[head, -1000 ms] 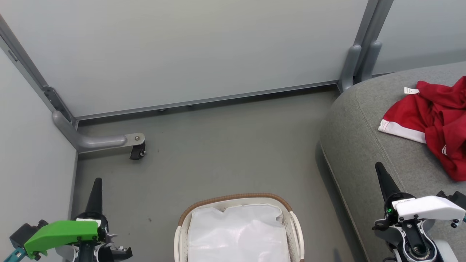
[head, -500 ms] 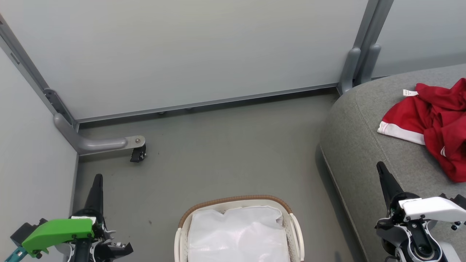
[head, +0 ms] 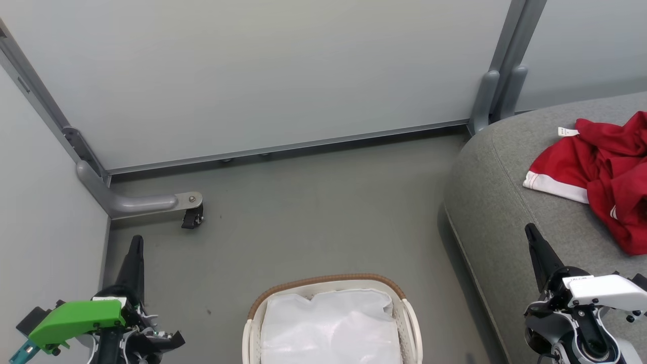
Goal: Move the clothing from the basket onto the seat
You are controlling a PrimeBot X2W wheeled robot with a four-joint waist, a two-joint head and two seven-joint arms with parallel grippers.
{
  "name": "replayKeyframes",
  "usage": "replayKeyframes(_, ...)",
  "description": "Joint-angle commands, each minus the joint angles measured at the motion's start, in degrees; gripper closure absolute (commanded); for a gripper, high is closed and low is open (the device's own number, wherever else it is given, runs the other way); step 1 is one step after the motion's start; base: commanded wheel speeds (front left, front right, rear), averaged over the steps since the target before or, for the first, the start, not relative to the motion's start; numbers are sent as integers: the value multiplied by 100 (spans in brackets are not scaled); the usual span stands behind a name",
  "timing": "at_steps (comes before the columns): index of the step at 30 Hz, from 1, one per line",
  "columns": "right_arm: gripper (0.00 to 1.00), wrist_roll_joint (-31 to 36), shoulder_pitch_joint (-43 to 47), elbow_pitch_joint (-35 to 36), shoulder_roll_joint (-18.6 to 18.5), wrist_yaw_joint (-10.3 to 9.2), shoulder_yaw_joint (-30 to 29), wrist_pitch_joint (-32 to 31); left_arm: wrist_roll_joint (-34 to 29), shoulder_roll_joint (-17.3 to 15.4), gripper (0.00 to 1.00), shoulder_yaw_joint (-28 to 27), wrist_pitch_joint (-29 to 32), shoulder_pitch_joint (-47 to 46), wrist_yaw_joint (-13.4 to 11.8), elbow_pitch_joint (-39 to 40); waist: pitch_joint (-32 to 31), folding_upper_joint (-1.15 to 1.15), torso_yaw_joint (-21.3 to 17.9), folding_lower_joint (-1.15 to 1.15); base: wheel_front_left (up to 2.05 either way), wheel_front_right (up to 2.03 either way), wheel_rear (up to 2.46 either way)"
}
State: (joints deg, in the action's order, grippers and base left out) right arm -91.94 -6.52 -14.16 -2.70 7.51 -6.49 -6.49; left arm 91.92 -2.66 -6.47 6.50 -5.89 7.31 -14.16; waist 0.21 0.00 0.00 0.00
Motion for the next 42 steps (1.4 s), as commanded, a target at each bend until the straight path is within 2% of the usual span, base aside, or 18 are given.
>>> replayKeyframes(1,100,-58,65,32,-34,-4,-18,-21,59,-39,100,-17,27,-66,33,21,-4,0,0,0,0,0,0)
replayKeyframes(42,100,-56,64,29,-34,-3,-15,-19,58,-39,100,-14,25,-65,32,20,-4,0,0,0,0,0,0)
